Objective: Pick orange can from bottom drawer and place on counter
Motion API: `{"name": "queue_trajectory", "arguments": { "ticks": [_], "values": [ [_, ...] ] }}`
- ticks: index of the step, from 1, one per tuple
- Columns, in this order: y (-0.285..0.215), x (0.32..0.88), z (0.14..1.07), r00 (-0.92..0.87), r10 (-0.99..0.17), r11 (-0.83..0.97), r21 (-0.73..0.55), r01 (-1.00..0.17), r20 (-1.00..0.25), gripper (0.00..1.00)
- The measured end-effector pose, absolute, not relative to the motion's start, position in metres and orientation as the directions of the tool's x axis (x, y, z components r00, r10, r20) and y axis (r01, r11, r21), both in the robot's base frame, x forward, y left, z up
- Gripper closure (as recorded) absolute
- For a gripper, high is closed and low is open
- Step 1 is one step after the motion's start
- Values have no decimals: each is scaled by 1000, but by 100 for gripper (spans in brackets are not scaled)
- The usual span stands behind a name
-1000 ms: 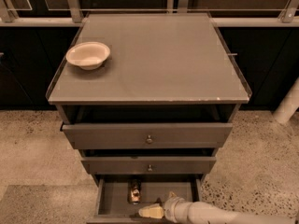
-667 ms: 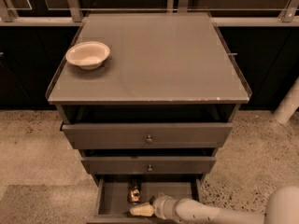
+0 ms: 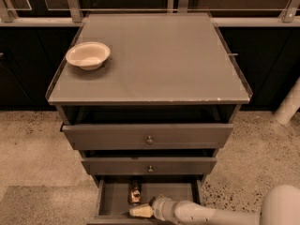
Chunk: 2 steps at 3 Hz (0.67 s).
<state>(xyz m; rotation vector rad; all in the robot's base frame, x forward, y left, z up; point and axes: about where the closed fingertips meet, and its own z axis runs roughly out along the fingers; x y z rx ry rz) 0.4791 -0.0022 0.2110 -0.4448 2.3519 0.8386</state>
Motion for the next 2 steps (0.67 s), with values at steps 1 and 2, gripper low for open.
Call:
{"name": "queue_trajectory", "arguments": {
  "ticks": [1, 2],
  "values": [
    [14, 488, 200, -748, -115, 736, 450, -506, -654, 0],
    [42, 525, 180, -694, -108, 740, 408, -534, -712, 0]
  ]
}}
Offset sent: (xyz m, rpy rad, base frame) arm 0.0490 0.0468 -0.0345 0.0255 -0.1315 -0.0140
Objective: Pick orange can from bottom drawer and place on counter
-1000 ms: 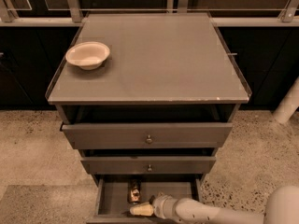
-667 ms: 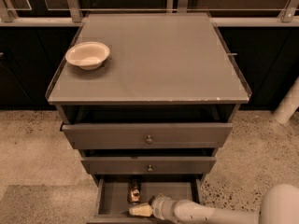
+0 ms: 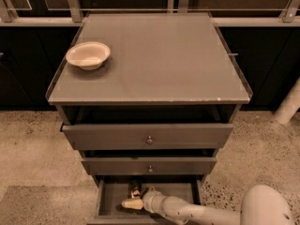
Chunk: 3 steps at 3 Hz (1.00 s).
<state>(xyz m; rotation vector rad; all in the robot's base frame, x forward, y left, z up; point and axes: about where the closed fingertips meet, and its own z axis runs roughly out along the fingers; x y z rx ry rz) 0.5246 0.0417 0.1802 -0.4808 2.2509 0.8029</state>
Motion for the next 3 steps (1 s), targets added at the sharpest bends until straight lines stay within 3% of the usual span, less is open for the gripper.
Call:
{"name": "queue_trajectory", "arguments": {
  "ticks": [3],
  "values": [
    [56, 533, 146, -696, -145, 771, 361, -525, -703, 0]
  ]
}}
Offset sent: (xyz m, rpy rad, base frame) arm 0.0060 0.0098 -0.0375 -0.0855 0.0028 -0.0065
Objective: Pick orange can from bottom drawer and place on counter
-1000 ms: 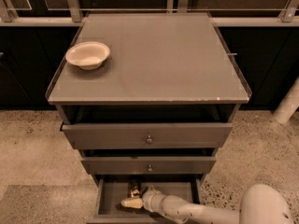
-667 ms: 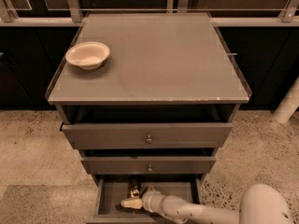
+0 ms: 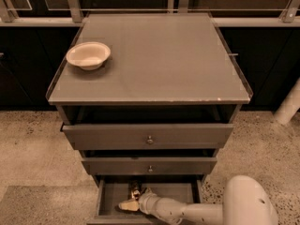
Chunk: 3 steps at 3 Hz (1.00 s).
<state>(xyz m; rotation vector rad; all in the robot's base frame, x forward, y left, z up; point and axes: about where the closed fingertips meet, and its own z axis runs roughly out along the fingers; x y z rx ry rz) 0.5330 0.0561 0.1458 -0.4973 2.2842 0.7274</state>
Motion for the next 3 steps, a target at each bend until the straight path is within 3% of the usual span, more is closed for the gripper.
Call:
{"name": "queue_trajectory", "arguments": {
  "ticks": [1, 3],
  "values": [
    [62, 540, 131, -695, -153, 790, 335, -513, -702, 0],
    [63, 540, 131, -694, -154, 791, 333, -513, -704, 41]
  ]
}}
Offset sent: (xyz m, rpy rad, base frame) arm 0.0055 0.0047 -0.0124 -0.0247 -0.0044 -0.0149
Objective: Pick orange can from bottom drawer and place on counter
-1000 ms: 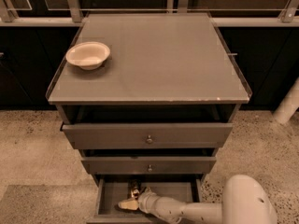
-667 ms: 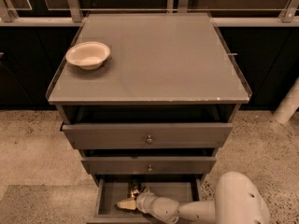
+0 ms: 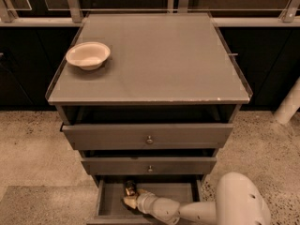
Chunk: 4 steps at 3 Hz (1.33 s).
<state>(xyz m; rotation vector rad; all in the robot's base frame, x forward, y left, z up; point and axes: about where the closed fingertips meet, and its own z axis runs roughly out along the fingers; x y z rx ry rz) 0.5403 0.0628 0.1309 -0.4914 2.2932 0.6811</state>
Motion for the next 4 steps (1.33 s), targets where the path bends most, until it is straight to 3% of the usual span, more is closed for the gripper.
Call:
{"name": "queue_trajectory", "arguments": {
  "ticks": [2, 3, 4],
  "values": [
    [63, 540, 131, -694, -154, 791, 333, -513, -704, 87],
    [63, 541, 137, -695, -160, 772, 351, -530, -701, 100],
    [33, 531, 164, -718, -172, 748, 385, -541, -674, 100]
  ]
}}
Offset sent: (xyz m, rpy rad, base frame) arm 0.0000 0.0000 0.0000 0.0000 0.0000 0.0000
